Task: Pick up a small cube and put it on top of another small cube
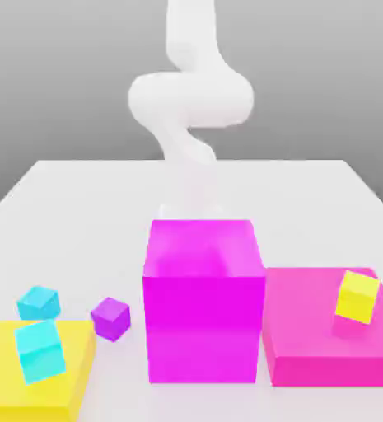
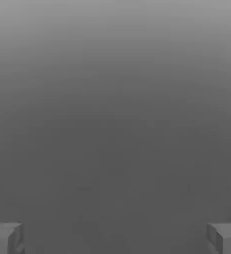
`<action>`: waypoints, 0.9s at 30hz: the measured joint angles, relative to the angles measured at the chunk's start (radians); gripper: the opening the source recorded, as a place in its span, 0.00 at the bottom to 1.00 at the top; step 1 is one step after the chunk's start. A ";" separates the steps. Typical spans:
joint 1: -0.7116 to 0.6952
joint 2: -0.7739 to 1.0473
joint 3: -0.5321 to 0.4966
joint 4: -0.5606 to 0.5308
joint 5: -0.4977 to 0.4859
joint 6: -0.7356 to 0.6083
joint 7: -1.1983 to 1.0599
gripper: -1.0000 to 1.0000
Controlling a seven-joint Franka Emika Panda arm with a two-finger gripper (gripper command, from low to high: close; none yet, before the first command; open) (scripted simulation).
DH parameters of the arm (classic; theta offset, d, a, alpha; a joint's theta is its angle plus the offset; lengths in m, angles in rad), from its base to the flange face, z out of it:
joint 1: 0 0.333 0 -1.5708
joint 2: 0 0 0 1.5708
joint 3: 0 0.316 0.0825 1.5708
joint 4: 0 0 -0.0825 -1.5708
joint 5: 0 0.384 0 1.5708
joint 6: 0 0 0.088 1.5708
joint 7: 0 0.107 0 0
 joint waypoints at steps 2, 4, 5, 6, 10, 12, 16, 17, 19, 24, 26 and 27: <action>-0.068 0.072 0.005 -0.036 -0.011 0.043 0.098 0.50; -0.129 0.140 0.005 -0.071 -0.024 0.084 0.193 0.50; -0.162 0.174 0.008 -0.088 -0.027 0.103 0.238 0.50; -0.192 0.208 0.007 -0.105 -0.033 0.124 0.285 0.50; -0.305 0.343 -0.004 -0.174 -0.056 0.203 0.470 0.50; -0.357 0.411 -0.015 -0.208 -0.064 0.243 0.561 0.50; -0.441 0.545 -0.056 -0.276 -0.073 0.324 0.736 0.50; -0.461 0.579 -0.066 -0.293 -0.070 0.343 0.777 0.50; -0.505 0.646 -0.093 -0.328 -0.057 0.384 0.851 0.50; -0.587 0.815 -0.111 -0.391 0.039 0.494 0.955 0.50; -0.599 0.887 -0.094 -0.384 0.071 0.551 0.943 0.50; -0.607 0.923 -0.083 -0.378 0.083 0.580 0.936 0.50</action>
